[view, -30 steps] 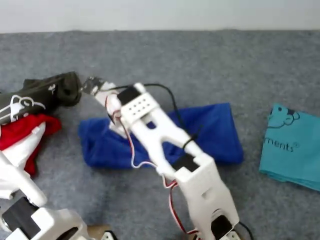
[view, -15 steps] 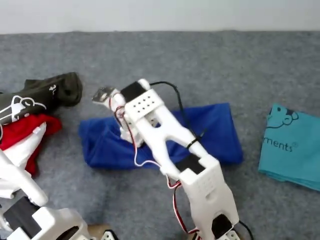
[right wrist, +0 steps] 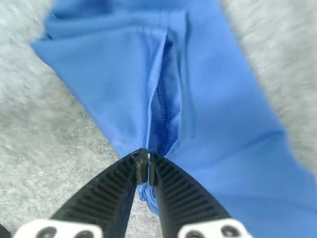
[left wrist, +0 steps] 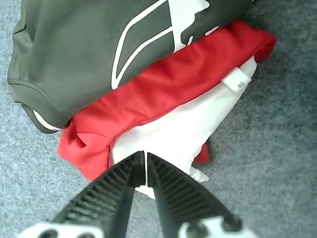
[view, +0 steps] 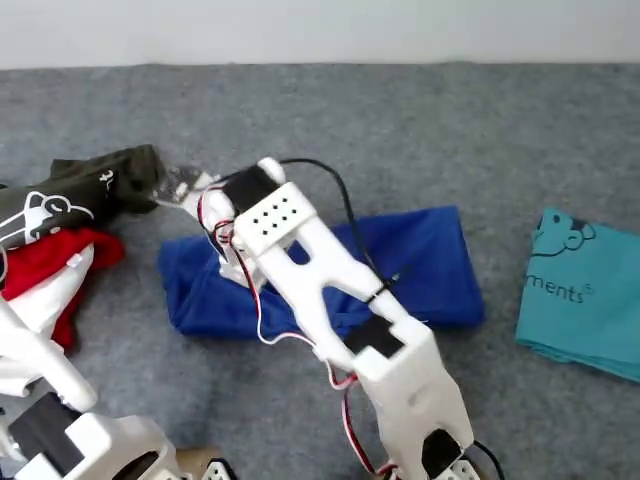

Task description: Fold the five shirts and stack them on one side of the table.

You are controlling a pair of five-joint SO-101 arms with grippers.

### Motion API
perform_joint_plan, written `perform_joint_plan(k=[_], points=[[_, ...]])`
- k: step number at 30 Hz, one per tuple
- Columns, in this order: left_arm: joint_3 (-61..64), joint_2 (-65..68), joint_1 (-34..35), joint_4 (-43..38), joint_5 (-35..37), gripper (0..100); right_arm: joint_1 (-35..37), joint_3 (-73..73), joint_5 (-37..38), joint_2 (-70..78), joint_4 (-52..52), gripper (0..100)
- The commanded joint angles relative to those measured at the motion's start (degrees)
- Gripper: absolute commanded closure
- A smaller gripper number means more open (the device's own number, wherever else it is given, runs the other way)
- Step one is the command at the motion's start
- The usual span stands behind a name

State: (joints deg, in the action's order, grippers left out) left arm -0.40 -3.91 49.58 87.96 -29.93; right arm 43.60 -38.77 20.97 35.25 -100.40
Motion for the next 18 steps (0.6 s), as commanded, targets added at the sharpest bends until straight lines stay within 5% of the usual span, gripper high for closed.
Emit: perform_joint_plan(k=[1,7,18], points=[[-2.9,-3.1,0.4,0.7,-0.5,98,-4.6,-0.8,-0.3,6.2,1.5,98.8],[-2.9,-3.1,0.3,0.7,-0.5,98,-9.3,-3.8,-0.2,10.3,5.8,98.8],[-2.9,-3.1,0.3,0.6,-0.5,98,-3.6,-7.6,-0.6,-4.9,-2.5,98.8]])
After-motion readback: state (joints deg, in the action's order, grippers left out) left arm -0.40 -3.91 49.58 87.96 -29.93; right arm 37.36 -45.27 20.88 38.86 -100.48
